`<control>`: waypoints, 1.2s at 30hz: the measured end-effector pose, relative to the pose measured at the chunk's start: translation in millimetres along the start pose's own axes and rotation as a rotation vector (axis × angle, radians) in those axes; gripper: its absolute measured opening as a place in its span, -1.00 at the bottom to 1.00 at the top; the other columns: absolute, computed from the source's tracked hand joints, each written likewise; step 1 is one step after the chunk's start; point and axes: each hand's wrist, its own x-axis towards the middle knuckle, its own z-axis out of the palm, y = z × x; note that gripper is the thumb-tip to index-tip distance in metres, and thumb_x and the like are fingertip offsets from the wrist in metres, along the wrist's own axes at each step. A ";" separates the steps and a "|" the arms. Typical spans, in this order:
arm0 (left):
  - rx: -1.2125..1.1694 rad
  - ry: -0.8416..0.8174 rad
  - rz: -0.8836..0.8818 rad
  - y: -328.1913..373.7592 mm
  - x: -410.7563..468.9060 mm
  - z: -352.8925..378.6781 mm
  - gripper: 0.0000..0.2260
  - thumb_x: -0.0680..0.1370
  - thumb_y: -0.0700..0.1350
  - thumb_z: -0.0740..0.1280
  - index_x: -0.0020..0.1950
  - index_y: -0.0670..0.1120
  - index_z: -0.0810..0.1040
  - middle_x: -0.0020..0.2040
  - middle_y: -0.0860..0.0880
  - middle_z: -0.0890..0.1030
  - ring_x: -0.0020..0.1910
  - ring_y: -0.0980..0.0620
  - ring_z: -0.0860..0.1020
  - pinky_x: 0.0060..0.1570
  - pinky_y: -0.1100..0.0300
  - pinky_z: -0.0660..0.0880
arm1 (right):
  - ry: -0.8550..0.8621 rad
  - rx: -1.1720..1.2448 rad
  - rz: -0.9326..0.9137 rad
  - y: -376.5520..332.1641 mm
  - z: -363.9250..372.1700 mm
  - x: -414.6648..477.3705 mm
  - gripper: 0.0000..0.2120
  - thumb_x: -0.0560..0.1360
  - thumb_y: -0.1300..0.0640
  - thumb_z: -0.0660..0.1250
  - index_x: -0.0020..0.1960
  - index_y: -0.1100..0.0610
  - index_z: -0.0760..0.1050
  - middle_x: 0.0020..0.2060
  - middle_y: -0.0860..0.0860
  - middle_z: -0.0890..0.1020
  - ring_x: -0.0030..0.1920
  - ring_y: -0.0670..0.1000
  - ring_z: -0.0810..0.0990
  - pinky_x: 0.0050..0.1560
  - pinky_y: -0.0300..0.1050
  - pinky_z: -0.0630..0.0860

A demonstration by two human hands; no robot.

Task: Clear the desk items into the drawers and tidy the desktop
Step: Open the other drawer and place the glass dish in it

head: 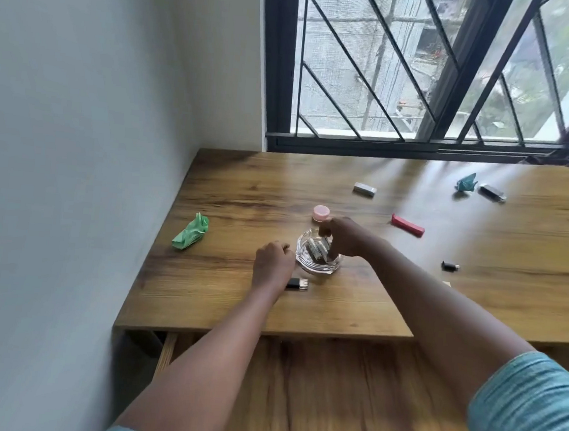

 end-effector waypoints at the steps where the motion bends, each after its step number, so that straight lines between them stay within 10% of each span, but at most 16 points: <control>1: -0.002 -0.013 -0.017 2.4 1.3 2.7 -0.73 0.58 -0.21 0.19 0.20 -0.22 0.58 0.18 -0.16 0.61 0.16 -0.10 0.55 0.13 0.14 0.46 | -0.002 -0.019 -0.015 1.7 2.3 -0.3 -0.53 0.31 0.32 0.47 0.20 0.23 0.50 0.15 0.18 0.57 0.15 0.15 0.51 0.06 -0.12 0.43; 11: -0.058 -0.070 -0.181 13.2 14.1 24.2 -0.72 0.55 -0.09 0.28 0.08 -0.28 0.61 0.05 -0.23 0.64 0.06 -0.17 0.59 -0.02 0.08 0.51 | 0.044 0.014 0.027 5.2 11.5 -4.0 -0.61 0.42 0.34 0.33 0.25 0.19 0.50 0.19 0.19 0.55 0.20 0.15 0.51 0.11 -0.14 0.43; 16: -0.192 -0.031 -0.235 18.6 17.2 23.9 -0.75 0.49 -0.17 0.33 0.11 -0.21 0.64 0.05 -0.21 0.66 0.05 -0.14 0.62 -0.06 0.14 0.51 | 0.278 0.319 0.379 18.6 14.2 -10.9 -0.73 0.48 0.15 0.37 0.12 0.28 0.54 0.12 0.26 0.58 0.10 0.25 0.58 0.09 -0.01 0.53; 22: -0.277 0.006 -0.292 17.9 15.6 26.6 -0.80 0.44 -0.25 0.38 0.04 -0.18 0.67 -0.03 -0.18 0.69 -0.05 -0.09 0.66 -0.08 0.14 0.59 | 0.144 0.501 0.471 18.2 26.5 -15.8 -0.75 0.48 0.22 0.31 -0.35 0.22 0.41 -0.22 0.23 0.61 -0.14 0.17 0.59 -0.22 -0.08 0.50; 36: -0.286 -0.032 -0.189 31.7 -25.5 36.0 -0.75 0.31 -0.16 0.48 -0.08 -0.25 0.67 -0.15 -0.21 0.70 -0.17 -0.12 0.68 -0.09 -0.04 0.62 | 0.200 0.721 0.464 36.5 21.1 -71.0 -0.82 0.43 0.39 0.15 -0.06 0.38 0.50 -0.21 0.30 0.61 -0.32 0.29 0.67 -0.24 0.17 0.64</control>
